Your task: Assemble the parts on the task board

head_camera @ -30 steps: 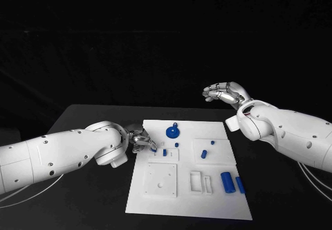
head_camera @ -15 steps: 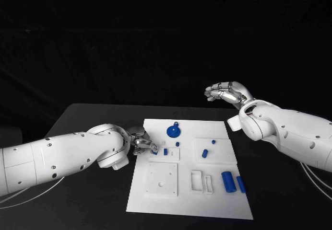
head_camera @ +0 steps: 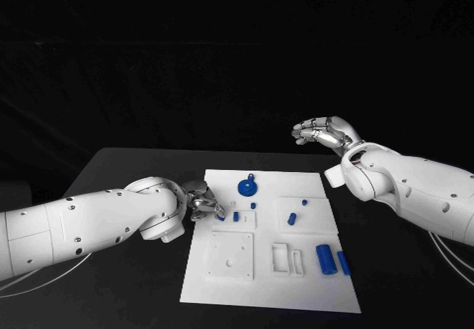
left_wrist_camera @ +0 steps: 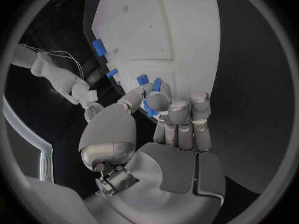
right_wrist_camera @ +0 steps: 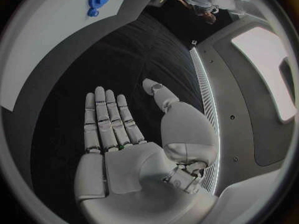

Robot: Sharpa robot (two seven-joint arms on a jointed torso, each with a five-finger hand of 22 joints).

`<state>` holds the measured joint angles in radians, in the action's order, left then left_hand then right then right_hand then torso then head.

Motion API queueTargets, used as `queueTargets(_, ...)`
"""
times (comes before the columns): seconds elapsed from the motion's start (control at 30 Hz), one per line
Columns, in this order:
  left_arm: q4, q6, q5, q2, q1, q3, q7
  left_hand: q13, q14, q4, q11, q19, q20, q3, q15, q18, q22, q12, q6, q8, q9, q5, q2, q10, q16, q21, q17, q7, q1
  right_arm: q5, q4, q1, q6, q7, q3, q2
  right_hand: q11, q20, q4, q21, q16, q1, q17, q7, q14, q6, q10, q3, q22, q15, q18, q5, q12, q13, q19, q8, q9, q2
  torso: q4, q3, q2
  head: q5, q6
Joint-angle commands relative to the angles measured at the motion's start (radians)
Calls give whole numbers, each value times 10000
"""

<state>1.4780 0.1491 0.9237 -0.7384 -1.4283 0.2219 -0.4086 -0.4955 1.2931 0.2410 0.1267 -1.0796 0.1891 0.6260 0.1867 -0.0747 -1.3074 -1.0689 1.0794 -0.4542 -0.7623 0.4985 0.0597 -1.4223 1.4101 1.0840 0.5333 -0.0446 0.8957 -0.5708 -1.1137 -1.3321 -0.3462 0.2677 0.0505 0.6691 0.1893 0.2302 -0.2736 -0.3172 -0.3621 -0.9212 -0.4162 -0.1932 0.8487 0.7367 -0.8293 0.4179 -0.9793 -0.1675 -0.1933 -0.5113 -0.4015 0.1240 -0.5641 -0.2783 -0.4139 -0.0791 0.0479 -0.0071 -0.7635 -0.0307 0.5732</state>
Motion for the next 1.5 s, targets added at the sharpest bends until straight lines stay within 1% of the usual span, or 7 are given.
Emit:
queueTargets(0.03, 20, -594, 93, 41, 63, 41, -191, -11, 39, 56, 134, -5, 879, 134, 141, -146, -180, -73, 1813, -50, -333, 26, -150, 93, 53, 25, -6, 777, 10, 2, -6, 12, 143, 58, 5, -2, 39, 19, 22, 40, 37, 89, 15, -382, -23, -76, -54, -55, -16, -73, -165, -58, 0, -15, 16, -48, 10, 29, 4, 0, 2, 7, 13)
queueTargets(0.37, -26, -1162, 95, 31, 63, 41, -220, -17, 41, 1, 137, 30, 869, 116, 123, -148, -181, -141, 1835, -89, -412, -13, -262, 99, 109, 41, -6, 786, -66, 2, -5, 43, 145, 56, 5, 0, 39, 21, 23, 40, 36, 91, 20, -382, -24, -77, -53, -56, -17, -74, -167, -63, -1, -23, 19, -48, 13, 29, 11, -3, -2, 4, 35)
queueTargets(0.47, -31, -1206, 55, 33, 63, 41, -165, -35, 46, -53, 147, 55, 860, 85, 95, -144, -184, -216, 1874, -118, -465, 10, -392, 100, 173, 60, 5, 799, -187, 2, -1, 46, 152, 53, 5, 0, 39, 21, 23, 40, 36, 90, 21, -382, -25, -78, -52, -56, -18, -74, -168, -65, -1, -25, 19, -48, 13, 29, 12, -6, -6, 2, 38)
queueTargets(0.57, -48, -1294, 14, 32, 63, 41, -152, -66, 21, -338, 138, 136, 836, -50, 36, -128, -179, -325, 1908, -123, -512, -458, -541, 125, 242, 60, 16, 801, -608, 2, 6, 50, 151, 54, 5, -2, 39, 22, 23, 41, 36, 90, 22, -382, -25, -78, -52, -56, -18, -74, -169, -67, -2, -27, 21, -49, 14, 30, 12, -8, 0, 14, 52)
queueTargets(0.8, -60, -1315, -15, 46, 63, 41, -146, -77, -11, -461, 140, 199, 837, -20, 9, -144, -181, -403, 1919, -106, -543, -639, -622, 172, 281, 80, 14, 805, -825, 2, 3, 54, 154, 52, 5, -1, 40, 24, 24, 41, 35, 91, 26, -382, -26, -79, -51, -56, -19, -75, -172, -72, -3, -34, 23, -49, 16, 32, 4, -7, 0, 15, 59)
queueTargets(1.0, -113, -1323, -37, 87, 63, 40, -139, -67, -40, -685, 145, 257, 837, 9, 5, -170, -177, -486, 1925, -76, -593, -1229, -828, 218, 327, 128, 1, 810, -1166, 2, 6, 58, 160, 51, 5, -6, 40, 26, 25, 41, 35, 91, 29, -382, -27, -80, -51, -56, -20, -75, -174, -74, -5, -40, 25, -49, 18, 33, 6, -1, 0, 5, 72)
queueTargets(1.5, -300, -1784, 244, 291, 59, 36, -277, -44, -51, -356, 152, 277, 844, 166, 15, -205, -176, -529, 1922, -56, -637, -1233, -876, 237, 353, 184, -16, 815, -962, 2, 13, 70, 182, 43, 5, -12, 41, 31, 25, 42, 33, 92, 37, -383, -29, -82, -50, -57, -23, -76, -178, -80, -8, -53, 31, -51, 22, 33, 1, 4, 2, 9, 72)
